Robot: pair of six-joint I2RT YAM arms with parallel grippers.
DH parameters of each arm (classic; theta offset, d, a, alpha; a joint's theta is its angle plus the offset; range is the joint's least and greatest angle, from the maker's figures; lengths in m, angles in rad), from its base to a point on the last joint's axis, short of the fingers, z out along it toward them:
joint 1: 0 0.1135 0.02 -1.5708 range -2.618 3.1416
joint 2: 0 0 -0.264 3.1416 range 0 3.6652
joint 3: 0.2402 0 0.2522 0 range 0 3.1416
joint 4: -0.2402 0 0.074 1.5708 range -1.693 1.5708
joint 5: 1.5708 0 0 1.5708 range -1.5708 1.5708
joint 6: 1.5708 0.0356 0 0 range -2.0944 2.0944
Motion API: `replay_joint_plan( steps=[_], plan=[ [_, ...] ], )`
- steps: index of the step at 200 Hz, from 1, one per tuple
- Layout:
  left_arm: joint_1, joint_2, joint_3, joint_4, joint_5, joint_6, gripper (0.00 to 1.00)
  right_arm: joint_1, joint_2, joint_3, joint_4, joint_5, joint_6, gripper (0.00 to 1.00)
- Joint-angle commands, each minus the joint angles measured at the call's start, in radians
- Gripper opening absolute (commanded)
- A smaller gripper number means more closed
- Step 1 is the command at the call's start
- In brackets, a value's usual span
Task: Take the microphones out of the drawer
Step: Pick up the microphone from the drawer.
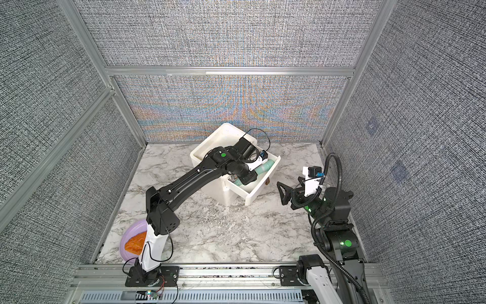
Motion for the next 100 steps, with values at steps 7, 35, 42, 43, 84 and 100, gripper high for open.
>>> replay_joint_plan(
  steps=[7,35,42,43,84,100],
  plan=[
    [-0.002,0.019,0.004,-0.022,-0.012,-0.001,0.45,0.0,-0.007,-0.002,0.024,-0.011,-0.003,0.98],
    [-0.002,0.038,0.014,-0.04,-0.016,0.003,0.44,0.001,-0.012,-0.006,0.022,-0.01,-0.005,0.98],
    [-0.002,0.04,0.018,-0.045,-0.018,0.003,0.44,0.0,-0.011,-0.005,0.022,-0.012,-0.005,0.98],
    [-0.002,0.04,0.019,-0.046,-0.018,0.003,0.44,0.0,-0.011,-0.005,0.022,-0.012,-0.005,0.98],
    [-0.011,0.043,0.023,-0.063,-0.056,0.005,0.42,0.0,-0.011,0.008,0.019,-0.017,-0.014,0.98],
    [-0.019,0.048,0.022,-0.074,-0.08,0.008,0.41,0.001,-0.011,0.013,0.018,-0.017,-0.017,0.98]
  ],
)
